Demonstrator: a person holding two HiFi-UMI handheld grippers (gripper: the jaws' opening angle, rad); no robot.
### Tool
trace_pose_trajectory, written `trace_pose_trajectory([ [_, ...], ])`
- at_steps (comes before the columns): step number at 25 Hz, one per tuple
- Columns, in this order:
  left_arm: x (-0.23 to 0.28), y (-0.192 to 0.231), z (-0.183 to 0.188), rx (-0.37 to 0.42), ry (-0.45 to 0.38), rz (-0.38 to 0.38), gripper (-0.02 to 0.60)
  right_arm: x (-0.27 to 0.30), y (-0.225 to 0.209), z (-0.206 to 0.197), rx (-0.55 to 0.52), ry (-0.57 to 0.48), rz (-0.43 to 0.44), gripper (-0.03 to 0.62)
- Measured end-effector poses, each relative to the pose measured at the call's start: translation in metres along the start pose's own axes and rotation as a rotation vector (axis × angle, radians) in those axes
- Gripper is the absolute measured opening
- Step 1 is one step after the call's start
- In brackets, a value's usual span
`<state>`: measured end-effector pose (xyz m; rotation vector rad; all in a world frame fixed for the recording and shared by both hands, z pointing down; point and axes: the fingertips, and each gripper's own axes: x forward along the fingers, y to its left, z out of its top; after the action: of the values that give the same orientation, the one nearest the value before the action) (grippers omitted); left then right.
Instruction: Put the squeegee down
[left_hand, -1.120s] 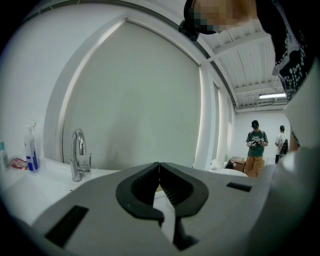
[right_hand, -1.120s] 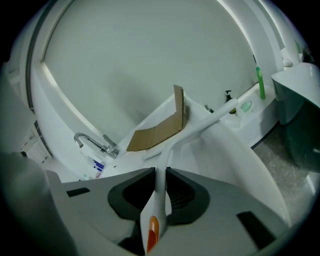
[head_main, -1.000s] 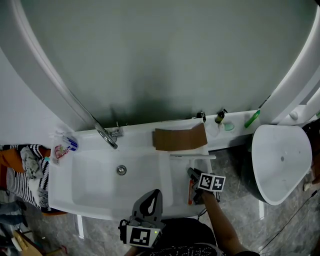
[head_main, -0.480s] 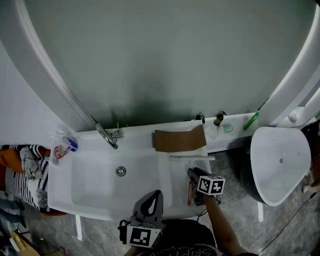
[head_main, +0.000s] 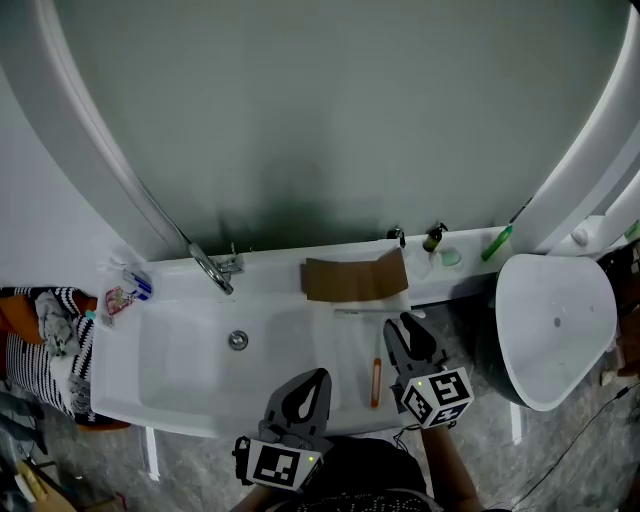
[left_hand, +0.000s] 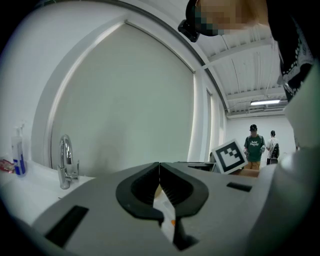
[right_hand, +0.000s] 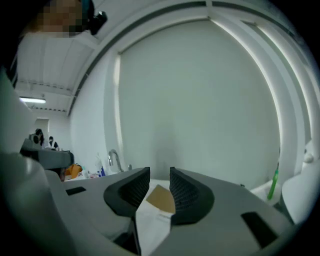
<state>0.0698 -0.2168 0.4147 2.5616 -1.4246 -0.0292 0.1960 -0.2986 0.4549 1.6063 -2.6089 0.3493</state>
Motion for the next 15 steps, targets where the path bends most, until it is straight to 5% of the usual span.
trace_pose_trajectory([
  [4, 0.000, -0.014, 0.013, 0.016, -0.020, -0.051, 0.006, -0.040, 0.043, 0.061, -0.175, -0.154, 0.027, 0.097],
  [8, -0.002, -0.016, 0.010, 0.004, -0.016, -0.053, 0.006, -0.076, 0.068, 0.067, -0.230, -0.229, -0.029, 0.041],
  [15, -0.010, -0.030, -0.006, -0.041, 0.012, -0.097, 0.006, -0.091, 0.084, -0.003, -0.049, -0.039, -0.017, 0.021],
])
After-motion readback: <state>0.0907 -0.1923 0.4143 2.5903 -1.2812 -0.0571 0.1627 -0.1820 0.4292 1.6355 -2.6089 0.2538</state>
